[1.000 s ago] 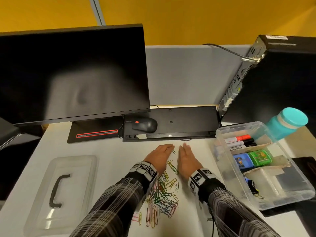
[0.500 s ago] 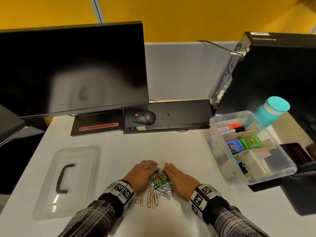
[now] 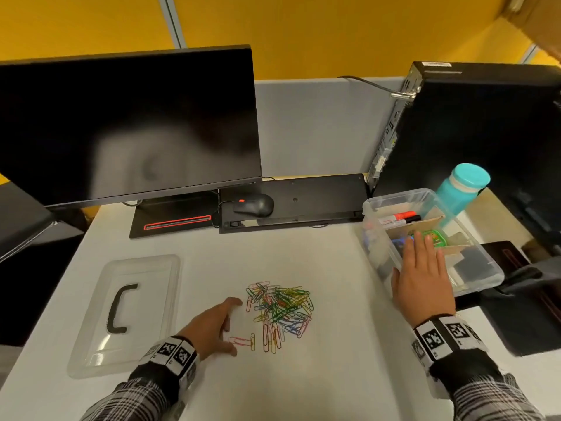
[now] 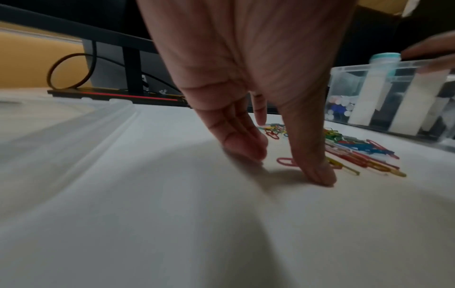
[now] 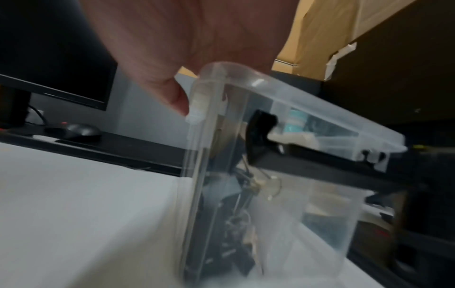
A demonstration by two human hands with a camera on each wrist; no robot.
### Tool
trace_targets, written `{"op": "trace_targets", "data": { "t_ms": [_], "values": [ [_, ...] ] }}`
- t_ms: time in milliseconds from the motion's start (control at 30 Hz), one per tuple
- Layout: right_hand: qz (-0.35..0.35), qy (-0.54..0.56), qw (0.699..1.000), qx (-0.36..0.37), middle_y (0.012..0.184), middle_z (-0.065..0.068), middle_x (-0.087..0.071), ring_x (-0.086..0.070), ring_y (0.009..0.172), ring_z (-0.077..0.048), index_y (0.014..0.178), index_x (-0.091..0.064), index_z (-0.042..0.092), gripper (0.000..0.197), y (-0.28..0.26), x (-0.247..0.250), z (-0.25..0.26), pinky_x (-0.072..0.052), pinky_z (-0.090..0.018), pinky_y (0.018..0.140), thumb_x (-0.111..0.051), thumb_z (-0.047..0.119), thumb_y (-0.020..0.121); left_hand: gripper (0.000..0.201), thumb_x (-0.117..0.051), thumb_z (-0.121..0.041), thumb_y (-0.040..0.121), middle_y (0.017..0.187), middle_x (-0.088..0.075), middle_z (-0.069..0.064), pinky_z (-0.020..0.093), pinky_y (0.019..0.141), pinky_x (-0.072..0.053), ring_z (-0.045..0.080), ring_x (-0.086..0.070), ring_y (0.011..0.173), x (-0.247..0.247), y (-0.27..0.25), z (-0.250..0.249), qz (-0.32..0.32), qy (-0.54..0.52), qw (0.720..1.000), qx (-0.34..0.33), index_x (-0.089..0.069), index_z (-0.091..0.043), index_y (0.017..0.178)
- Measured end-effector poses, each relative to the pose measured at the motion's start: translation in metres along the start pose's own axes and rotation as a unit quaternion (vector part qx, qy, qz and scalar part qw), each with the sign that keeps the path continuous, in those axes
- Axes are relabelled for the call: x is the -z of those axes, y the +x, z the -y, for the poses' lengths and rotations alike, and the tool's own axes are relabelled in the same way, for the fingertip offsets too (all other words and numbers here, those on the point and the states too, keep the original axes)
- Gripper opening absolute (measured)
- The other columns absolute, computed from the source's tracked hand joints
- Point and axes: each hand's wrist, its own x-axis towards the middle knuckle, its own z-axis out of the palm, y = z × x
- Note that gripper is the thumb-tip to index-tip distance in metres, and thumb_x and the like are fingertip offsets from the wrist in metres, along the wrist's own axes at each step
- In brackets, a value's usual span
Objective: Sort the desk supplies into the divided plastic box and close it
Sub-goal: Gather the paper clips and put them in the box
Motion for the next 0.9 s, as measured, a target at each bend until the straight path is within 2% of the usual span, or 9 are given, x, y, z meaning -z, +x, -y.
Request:
{"op": "trace_targets", "data": {
  "t_ms": [67,200,333,433,567,700,767,833,900],
  "values": [
    [0.003,-0.003,1.000,0.007,0.147,-0.026,-0.032,-0.030,0.138,-0.039,0.138,-0.038,-0.005,0.065,-0.007,-0.009,-0.002,-0.024,-0.048,0.114,-0.061,0.008,0.079,0.078,-0.085,-0.035,0.061,0.085,-0.060,-0.005,0.022,0.068,-0.049,0.006,-0.053,0.066,0.000,0.005,-0.001,-0.016,-0.030,0.999,0.014,-0.036,-0.035,0.121],
    [0.017,-0.007,0.999,0.035,0.146,-0.025,-0.035,-0.033,0.137,-0.036,0.137,-0.037,-0.008,0.069,-0.010,-0.010,0.006,-0.027,-0.047,0.113,-0.063,-0.003,0.073,0.058,-0.082,-0.031,0.068,0.082,-0.063,-0.005,0.025,0.071,-0.050,0.007,-0.055,0.068,-0.004,0.019,-0.013,-0.069,-0.055,0.996,0.023,-0.044,-0.030,0.112],
    [0.009,0.003,0.999,0.047,0.134,-0.029,-0.048,-0.047,0.126,-0.041,0.129,-0.046,-0.012,0.066,-0.012,-0.006,0.038,-0.034,-0.050,0.102,-0.068,-0.008,0.066,0.048,-0.079,-0.034,0.071,0.081,-0.053,-0.009,0.022,0.065,-0.042,0.007,-0.048,0.069,-0.005,0.029,-0.026,-0.101,-0.030,0.994,0.007,-0.047,-0.029,0.107],
    [-0.005,0.017,0.998,0.060,0.131,-0.029,-0.052,-0.048,0.124,-0.042,0.126,-0.050,-0.012,0.065,-0.015,-0.005,0.071,-0.033,-0.050,0.101,-0.069,-0.006,0.063,0.049,-0.078,-0.043,0.068,0.096,-0.045,-0.012,0.023,0.073,-0.039,0.009,-0.044,0.087,-0.002,0.032,-0.027,-0.126,0.032,0.992,-0.011,-0.045,-0.030,0.102],
    [0.017,0.038,0.996,0.078,0.141,-0.025,-0.042,-0.037,0.134,-0.038,0.134,-0.042,-0.007,0.062,-0.018,0.002,0.112,-0.022,-0.046,0.108,-0.060,0.002,0.076,0.052,-0.079,-0.044,0.066,0.107,-0.042,-0.010,0.023,0.081,-0.039,0.009,-0.039,0.097,0.003,0.031,-0.019,-0.133,0.054,0.989,-0.019,-0.044,-0.032,0.102],
    [0.038,0.022,0.994,0.098,0.128,-0.025,-0.056,-0.053,0.121,-0.038,0.122,-0.056,-0.008,0.069,-0.011,0.006,0.135,-0.039,-0.047,0.099,-0.075,0.005,0.056,0.061,-0.077,-0.047,0.068,0.120,-0.038,-0.010,0.023,0.091,-0.041,0.008,-0.038,0.106,0.004,0.028,-0.009,-0.124,0.065,0.989,-0.041,-0.043,-0.033,0.117],
    [0.017,0.037,0.993,0.108,0.137,-0.026,-0.048,-0.045,0.129,-0.038,0.129,-0.050,-0.007,0.069,-0.012,0.011,0.141,-0.031,-0.048,0.105,-0.071,0.017,0.068,0.070,-0.076,-0.047,0.069,0.127,-0.035,-0.010,0.025,0.096,-0.042,0.009,-0.037,0.113,0.005,0.025,-0.005,-0.112,0.067,0.990,-0.051,-0.040,-0.033,0.127],
    [-0.027,0.064,0.987,0.145,0.146,-0.023,-0.036,-0.034,0.136,-0.037,0.138,-0.039,-0.002,0.063,-0.021,0.013,0.148,-0.028,-0.048,0.110,-0.049,0.031,0.086,0.076,-0.075,-0.046,0.070,0.132,-0.032,-0.010,0.027,0.100,-0.041,0.010,-0.035,0.118,0.007,0.022,-0.002,-0.105,0.065,0.990,-0.062,-0.036,-0.033,0.133],
    [-0.023,0.091,0.973,0.210,0.144,-0.016,-0.043,-0.043,0.131,-0.033,0.137,-0.041,0.004,0.061,-0.040,0.015,0.158,-0.039,-0.045,0.106,-0.037,0.041,0.089,0.081,-0.075,-0.045,0.071,0.137,-0.029,-0.009,0.029,0.104,-0.038,0.012,-0.033,0.123,0.010,0.022,-0.001,-0.096,0.071,0.990,-0.076,-0.032,-0.032,0.138]
  ]
}}
